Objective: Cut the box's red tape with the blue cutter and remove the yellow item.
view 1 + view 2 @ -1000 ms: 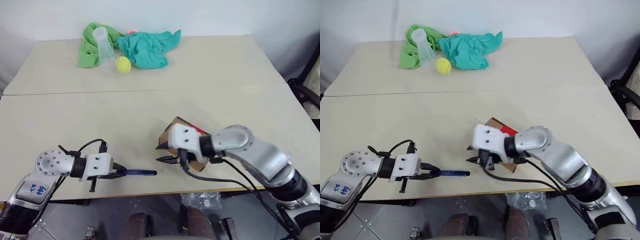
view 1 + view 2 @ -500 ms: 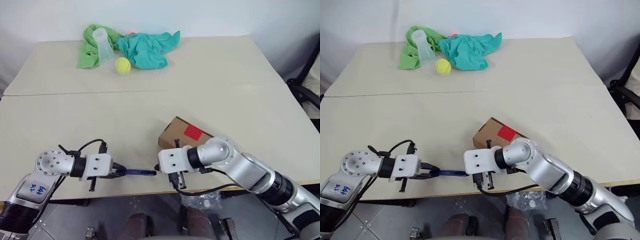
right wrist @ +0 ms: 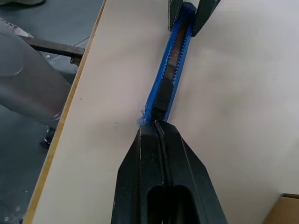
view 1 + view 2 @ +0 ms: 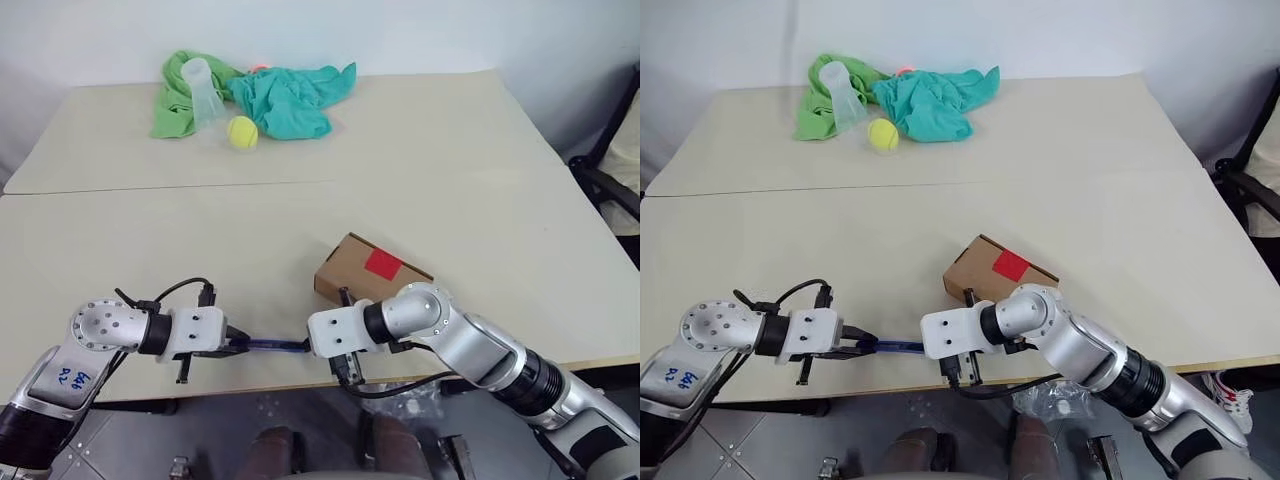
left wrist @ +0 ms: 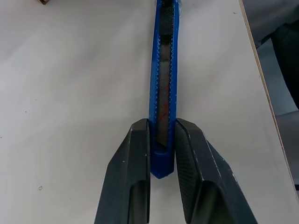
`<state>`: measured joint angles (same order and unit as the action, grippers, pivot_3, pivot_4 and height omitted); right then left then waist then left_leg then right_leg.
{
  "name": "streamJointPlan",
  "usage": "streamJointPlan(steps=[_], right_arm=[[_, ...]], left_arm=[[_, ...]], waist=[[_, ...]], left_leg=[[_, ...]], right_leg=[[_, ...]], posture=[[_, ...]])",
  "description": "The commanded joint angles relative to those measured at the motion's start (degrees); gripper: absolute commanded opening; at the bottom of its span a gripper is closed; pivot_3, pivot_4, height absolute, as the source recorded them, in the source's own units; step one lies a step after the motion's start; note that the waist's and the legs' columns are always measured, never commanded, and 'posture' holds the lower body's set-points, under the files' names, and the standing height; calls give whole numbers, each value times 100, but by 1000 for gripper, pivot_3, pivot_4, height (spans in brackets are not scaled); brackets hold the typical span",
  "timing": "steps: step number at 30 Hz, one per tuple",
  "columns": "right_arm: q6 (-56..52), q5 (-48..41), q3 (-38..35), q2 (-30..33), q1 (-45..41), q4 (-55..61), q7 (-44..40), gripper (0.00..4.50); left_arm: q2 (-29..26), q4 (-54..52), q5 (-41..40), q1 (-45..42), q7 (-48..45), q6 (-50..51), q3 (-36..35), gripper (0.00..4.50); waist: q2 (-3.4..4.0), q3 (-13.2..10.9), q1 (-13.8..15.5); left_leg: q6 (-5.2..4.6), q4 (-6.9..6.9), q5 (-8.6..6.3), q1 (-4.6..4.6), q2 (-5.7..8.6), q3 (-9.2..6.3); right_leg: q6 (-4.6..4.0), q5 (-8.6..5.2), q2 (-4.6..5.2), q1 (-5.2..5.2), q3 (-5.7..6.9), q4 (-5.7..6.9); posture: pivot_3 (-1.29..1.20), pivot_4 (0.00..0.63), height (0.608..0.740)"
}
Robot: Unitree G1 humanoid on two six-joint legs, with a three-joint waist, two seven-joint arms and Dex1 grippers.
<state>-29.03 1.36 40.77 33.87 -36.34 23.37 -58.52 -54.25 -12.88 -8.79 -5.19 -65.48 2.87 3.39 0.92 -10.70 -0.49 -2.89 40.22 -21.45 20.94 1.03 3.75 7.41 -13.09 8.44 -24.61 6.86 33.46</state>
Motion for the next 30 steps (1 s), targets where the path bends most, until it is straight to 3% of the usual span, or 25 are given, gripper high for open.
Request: streamJointPlan(steps=[1, 14, 30], right_arm=[[141, 150, 124, -201, 44, -142, -57, 31], [354, 432, 179, -902, -56, -623, -64, 31], [481, 506, 19, -1173, -95, -854, -100, 31]], left_arm=[[-83, -127, 182, 231, 2, 191, 157, 437], [-54, -299, 181, 207, 46, 354, 181, 437], [100, -193, 269, 59, 137, 321, 261, 437]], waist=[[1, 0, -6], [2, 2, -69], [3, 2, -86]], left_leg=[[0, 0, 0, -1, 0, 0], [0, -1, 0, -8, 2, -2], [1, -2, -1, -32, 6, -1]], right_leg=[[0, 0, 0, 0, 0, 0], [-1, -1, 0, 7, 0, 3], [-4, -2, 5, 24, -8, 11]], posture=[[0, 150, 740], [0, 150, 740], [0, 150, 740]])
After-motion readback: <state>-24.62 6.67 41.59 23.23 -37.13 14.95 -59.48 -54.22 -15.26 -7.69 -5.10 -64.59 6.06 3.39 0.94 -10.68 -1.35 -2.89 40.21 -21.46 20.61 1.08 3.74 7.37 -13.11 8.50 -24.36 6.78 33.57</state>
